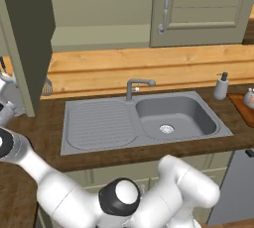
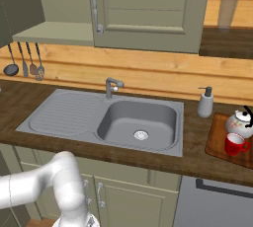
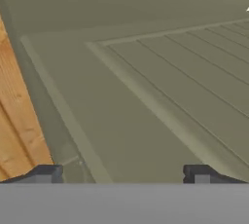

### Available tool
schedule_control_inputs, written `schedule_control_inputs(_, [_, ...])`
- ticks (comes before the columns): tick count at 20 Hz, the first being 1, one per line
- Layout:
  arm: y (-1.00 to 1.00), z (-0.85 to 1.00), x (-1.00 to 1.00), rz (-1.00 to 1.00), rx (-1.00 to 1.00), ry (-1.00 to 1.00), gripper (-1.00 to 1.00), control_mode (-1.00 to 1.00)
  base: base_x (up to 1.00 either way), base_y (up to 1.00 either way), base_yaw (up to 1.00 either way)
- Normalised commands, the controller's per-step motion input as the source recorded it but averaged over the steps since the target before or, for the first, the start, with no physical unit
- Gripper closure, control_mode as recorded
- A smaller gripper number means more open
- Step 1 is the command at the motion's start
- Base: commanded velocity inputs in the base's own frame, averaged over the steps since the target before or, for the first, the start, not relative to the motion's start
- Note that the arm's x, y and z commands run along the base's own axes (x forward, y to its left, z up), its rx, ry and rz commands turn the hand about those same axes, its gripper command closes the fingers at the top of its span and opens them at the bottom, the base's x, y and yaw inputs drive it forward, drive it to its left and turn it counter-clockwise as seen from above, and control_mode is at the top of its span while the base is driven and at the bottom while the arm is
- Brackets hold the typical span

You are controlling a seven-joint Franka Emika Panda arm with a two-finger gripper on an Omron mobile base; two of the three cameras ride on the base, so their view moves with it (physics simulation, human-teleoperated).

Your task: Pick the kettle from the counter and place it on the tray. Then pick the mug from the cabinet and place it on the tray. Then close the cabinet doors.

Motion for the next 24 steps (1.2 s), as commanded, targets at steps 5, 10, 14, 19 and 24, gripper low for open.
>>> schedule_control_inputs(5, [-0.53, 0.16, -0.28, 0.0, 0.0, -0.03, -1.0, -1.0, 0.0, 0.0, 0.0])
schedule_control_inputs(10, [-0.58, 0.09, -0.06, 0.0, 0.01, 0.0, -1.0, -1.0, 0.0, 0.0, 0.0])
schedule_control_inputs(14, [-0.65, 0.08, 0.03, 0.01, 0.01, 0.0, -1.0, -1.0, 0.0, 0.0, 0.0])
schedule_control_inputs(19, [-0.72, 0.07, 0.24, 0.07, 0.03, 0.03, -1.0, -1.0, 0.0, 0.0, 0.0])
schedule_control_inputs(24, [-0.72, 0.06, 0.34, 0.12, 0.05, 0.02, -1.0, -1.0, 0.0, 0.0, 0.0])
